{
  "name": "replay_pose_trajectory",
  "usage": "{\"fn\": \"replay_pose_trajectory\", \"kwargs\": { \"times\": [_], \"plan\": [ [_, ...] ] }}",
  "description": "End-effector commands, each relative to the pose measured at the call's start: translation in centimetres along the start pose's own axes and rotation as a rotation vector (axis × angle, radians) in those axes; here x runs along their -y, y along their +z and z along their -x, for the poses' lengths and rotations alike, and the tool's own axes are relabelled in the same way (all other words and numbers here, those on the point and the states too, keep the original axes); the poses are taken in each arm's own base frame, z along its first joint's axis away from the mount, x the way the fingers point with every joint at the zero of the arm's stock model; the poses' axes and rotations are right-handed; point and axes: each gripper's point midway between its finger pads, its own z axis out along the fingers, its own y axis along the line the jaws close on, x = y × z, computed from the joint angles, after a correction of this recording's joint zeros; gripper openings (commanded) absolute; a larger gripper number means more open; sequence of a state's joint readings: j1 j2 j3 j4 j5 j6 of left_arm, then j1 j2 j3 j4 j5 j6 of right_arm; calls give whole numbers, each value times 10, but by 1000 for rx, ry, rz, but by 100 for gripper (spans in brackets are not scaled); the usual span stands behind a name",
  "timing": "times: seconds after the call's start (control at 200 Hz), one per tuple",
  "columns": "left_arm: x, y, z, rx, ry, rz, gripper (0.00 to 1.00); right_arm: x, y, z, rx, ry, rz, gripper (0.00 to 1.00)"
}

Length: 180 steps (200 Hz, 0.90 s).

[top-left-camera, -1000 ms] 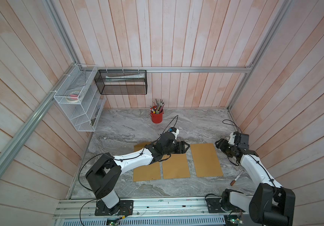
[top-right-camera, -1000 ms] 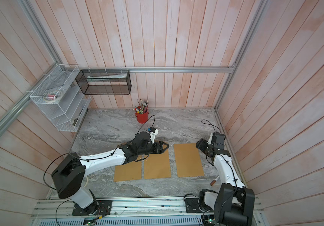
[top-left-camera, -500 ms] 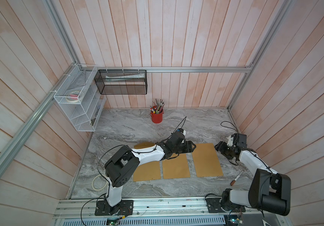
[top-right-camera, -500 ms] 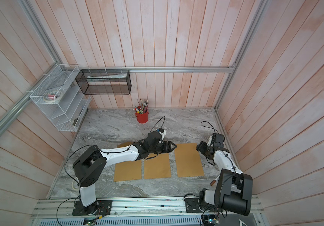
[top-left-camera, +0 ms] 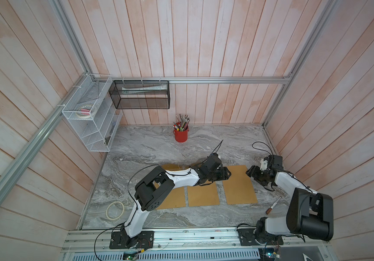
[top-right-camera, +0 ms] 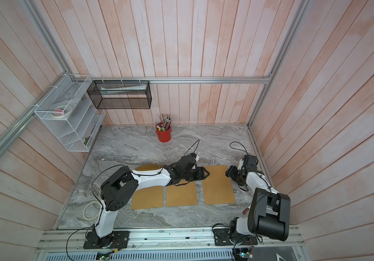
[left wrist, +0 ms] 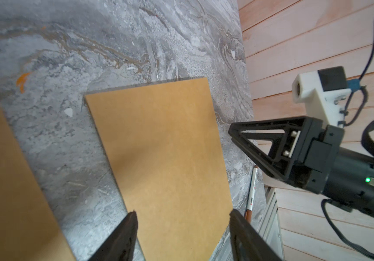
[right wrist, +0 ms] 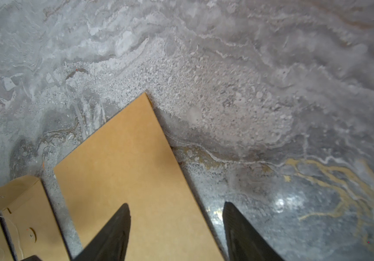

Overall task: Open the file bag
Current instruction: Pick up the file bag from the center of the board.

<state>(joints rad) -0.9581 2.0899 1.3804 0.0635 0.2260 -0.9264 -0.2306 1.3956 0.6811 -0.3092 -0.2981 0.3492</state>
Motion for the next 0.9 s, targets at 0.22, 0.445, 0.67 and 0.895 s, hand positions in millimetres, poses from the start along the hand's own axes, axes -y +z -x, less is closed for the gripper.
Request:
{"fn": "replay_pose_trajectory", "kwargs": {
  "times": [0.22, 0.445, 0.67, 0.895],
  "plan": [
    [-13, 19, -16, -50, -31, 76, 66, 3, 12, -15, -83, -17, 22, 67],
    [-20, 30, -21, -87, -37, 101, 60, 1, 15, -19, -101, -22, 43, 66],
    [-29, 40, -27, -122, -43, 134, 59, 0, 19, -23, -126, -27, 65, 66],
    [-43, 50, -31, -147, -53, 168, 59, -4, 24, -24, -147, -22, 102, 66]
  ]
}}
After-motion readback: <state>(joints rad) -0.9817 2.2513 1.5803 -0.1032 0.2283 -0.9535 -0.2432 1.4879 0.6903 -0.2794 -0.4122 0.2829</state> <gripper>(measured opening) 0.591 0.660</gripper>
